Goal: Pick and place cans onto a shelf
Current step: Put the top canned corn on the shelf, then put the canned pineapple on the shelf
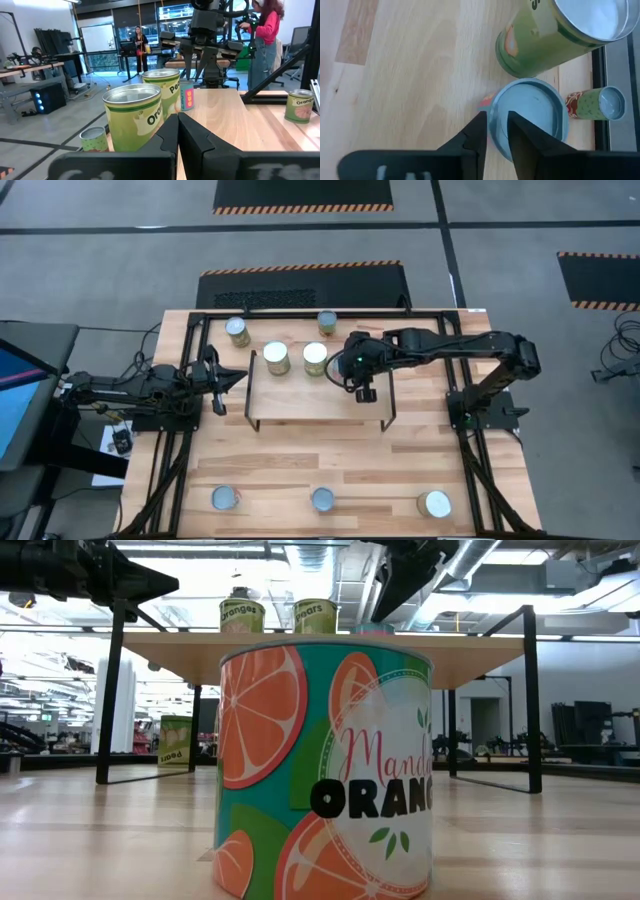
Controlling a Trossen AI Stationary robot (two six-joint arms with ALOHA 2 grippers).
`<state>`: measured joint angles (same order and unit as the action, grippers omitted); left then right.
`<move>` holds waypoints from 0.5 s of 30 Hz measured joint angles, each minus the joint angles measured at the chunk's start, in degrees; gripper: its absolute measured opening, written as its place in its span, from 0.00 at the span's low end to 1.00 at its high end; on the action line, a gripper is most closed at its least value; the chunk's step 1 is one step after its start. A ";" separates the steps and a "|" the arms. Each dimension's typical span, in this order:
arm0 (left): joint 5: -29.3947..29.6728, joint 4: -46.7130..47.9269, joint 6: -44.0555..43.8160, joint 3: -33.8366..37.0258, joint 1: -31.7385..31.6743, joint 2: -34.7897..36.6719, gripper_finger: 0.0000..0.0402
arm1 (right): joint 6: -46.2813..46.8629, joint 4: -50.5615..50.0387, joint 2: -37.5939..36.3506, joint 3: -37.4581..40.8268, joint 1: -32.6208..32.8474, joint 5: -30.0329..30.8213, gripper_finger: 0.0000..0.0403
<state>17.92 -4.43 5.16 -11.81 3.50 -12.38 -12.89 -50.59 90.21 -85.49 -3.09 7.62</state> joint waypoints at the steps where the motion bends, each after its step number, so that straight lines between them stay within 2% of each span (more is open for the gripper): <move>1: 0.01 0.00 -0.01 0.00 0.01 0.00 0.00 | 0.17 -0.04 0.00 0.00 0.02 0.00 0.26; 9: 0.03 0.02 0.01 0.00 0.01 0.00 0.00 | -0.04 -0.13 0.00 0.00 0.10 0.04 0.35; 15: 0.01 0.05 0.01 0.00 0.01 0.00 0.00 | -0.06 -0.39 -0.02 -0.02 0.13 0.73 0.32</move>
<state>17.93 -4.38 5.17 -11.81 3.51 -12.38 -12.95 -50.98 90.19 -85.52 -2.96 8.35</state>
